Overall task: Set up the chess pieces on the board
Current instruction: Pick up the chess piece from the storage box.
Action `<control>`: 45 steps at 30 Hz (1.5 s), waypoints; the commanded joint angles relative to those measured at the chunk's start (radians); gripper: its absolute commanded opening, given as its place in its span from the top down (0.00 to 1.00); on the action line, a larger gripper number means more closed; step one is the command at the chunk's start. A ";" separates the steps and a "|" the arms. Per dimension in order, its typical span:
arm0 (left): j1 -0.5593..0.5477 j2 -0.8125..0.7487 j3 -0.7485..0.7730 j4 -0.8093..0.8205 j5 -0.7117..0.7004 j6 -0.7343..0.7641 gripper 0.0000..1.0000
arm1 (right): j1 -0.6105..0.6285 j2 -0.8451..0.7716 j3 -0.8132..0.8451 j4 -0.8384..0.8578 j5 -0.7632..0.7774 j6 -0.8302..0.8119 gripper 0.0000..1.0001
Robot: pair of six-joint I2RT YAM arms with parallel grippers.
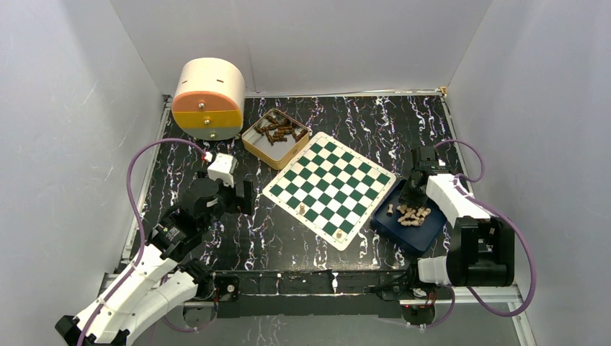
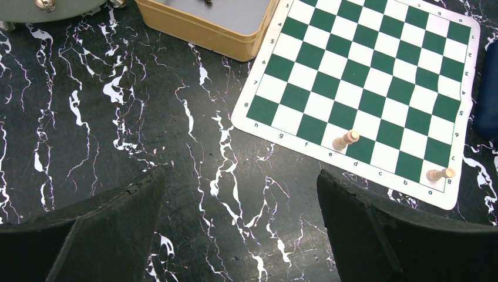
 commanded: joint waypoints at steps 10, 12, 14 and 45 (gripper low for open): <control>-0.003 -0.004 -0.002 0.025 -0.003 0.009 0.02 | -0.002 -0.103 0.140 -0.136 0.013 -0.024 0.75; -0.003 -0.004 -0.002 0.025 -0.003 0.008 0.03 | -0.002 -0.116 0.165 -0.162 0.014 -0.026 0.75; -0.003 -0.004 -0.003 0.025 -0.002 0.008 0.02 | -0.001 -0.129 0.189 -0.182 0.006 -0.029 0.75; -0.003 -0.036 -0.005 0.027 -0.040 0.001 0.03 | 0.706 0.051 0.375 -0.249 -0.032 0.263 0.76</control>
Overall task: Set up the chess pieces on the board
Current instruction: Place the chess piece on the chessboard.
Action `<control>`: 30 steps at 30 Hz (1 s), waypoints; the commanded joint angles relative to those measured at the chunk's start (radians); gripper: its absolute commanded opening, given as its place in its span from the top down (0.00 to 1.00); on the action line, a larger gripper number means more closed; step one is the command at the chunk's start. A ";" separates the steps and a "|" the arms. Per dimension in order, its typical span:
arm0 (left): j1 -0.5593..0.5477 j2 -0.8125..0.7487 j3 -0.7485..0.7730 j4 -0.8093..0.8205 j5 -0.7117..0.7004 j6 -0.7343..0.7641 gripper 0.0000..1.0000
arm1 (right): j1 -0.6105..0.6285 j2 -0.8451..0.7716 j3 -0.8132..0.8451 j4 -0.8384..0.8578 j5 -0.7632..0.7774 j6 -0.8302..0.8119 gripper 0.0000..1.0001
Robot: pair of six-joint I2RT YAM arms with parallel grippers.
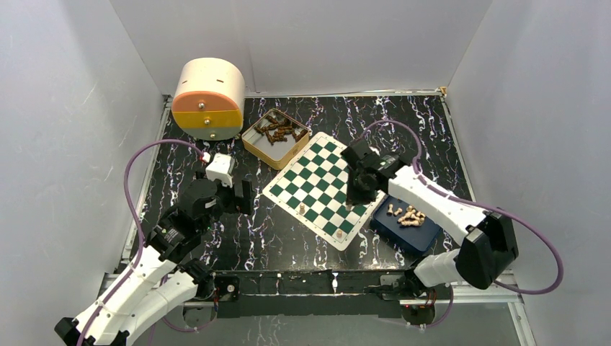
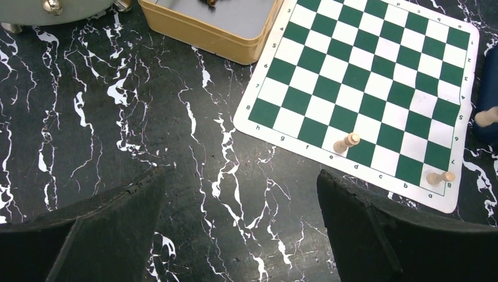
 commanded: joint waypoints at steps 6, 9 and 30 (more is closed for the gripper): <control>-0.003 -0.030 -0.007 0.030 -0.038 0.007 0.03 | 0.177 0.134 0.050 0.064 0.008 0.102 0.76; -0.003 -0.029 -0.007 0.029 -0.036 0.007 0.03 | 0.192 0.165 0.047 0.088 -0.012 0.105 0.76; -0.002 -0.031 -0.008 0.030 -0.035 0.008 0.03 | 0.198 0.242 -0.003 0.135 -0.062 0.118 0.75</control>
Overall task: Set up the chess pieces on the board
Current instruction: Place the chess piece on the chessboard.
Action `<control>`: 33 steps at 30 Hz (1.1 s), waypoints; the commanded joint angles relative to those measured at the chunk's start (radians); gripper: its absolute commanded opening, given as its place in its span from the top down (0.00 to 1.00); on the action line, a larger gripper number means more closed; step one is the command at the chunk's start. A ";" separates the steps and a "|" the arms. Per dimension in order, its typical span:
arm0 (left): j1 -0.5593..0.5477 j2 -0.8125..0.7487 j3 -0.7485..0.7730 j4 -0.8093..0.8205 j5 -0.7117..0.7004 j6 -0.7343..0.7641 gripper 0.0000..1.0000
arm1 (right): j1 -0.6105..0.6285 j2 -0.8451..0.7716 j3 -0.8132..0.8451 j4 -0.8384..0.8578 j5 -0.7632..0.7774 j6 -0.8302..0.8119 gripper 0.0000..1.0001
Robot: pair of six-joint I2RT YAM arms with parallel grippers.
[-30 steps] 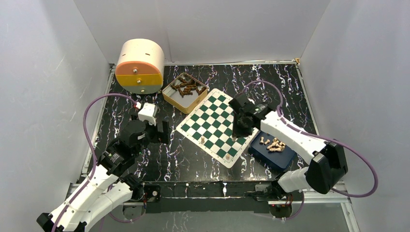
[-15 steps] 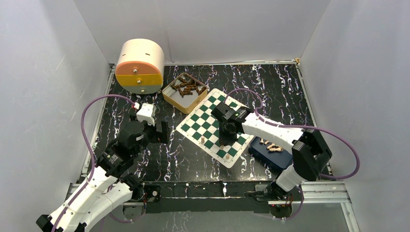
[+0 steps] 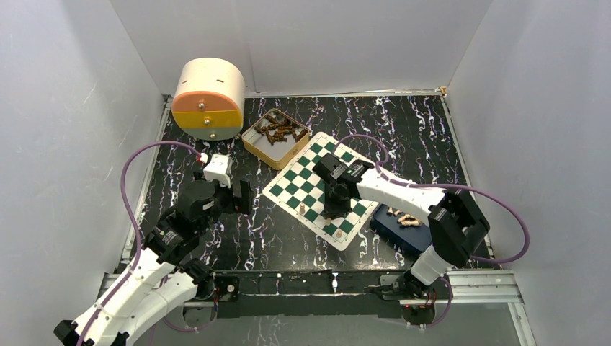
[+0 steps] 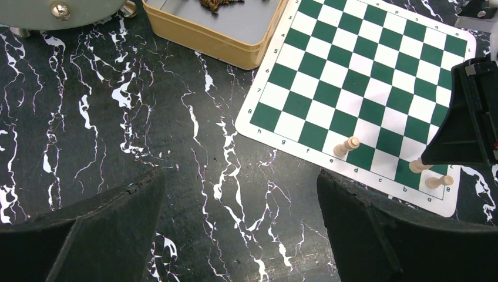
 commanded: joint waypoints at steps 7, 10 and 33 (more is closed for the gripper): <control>-0.003 -0.009 -0.008 0.030 -0.021 0.009 0.03 | 0.005 0.034 -0.023 0.023 0.004 0.012 0.75; -0.003 -0.008 -0.008 0.029 -0.020 0.009 0.03 | 0.005 0.037 -0.044 0.038 0.004 0.014 0.75; -0.003 -0.010 -0.007 0.029 -0.018 0.008 0.03 | 0.005 0.044 -0.071 0.063 -0.003 0.021 0.72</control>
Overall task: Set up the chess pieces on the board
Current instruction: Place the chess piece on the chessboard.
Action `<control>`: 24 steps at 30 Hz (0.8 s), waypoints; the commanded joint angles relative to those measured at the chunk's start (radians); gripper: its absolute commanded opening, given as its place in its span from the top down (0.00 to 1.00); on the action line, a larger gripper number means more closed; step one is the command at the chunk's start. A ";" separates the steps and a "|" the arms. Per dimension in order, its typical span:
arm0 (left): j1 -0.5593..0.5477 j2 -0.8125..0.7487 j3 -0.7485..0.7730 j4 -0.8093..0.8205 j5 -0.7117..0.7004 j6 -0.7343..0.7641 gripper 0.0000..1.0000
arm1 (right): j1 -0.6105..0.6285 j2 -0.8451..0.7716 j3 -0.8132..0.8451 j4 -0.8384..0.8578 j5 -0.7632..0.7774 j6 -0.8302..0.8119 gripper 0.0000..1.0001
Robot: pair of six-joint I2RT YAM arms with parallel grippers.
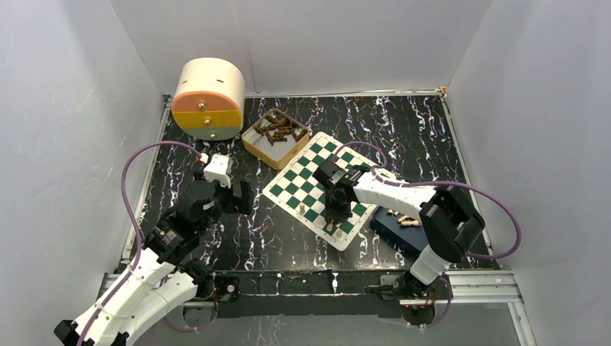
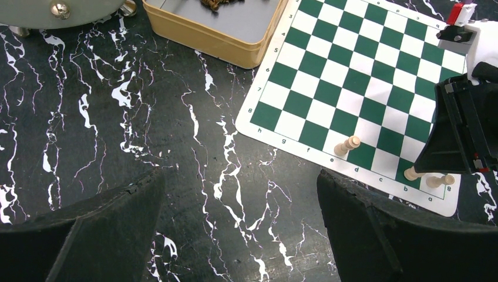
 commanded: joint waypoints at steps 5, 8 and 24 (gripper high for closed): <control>-0.003 -0.009 -0.004 0.029 -0.019 0.009 0.03 | 0.003 0.010 -0.005 0.007 0.007 0.016 0.67; -0.003 -0.009 -0.005 0.029 -0.018 0.009 0.03 | 0.003 0.012 0.001 0.006 0.005 0.016 0.63; -0.003 -0.009 -0.004 0.029 -0.017 0.009 0.03 | 0.002 -0.052 0.107 -0.097 0.071 0.003 0.51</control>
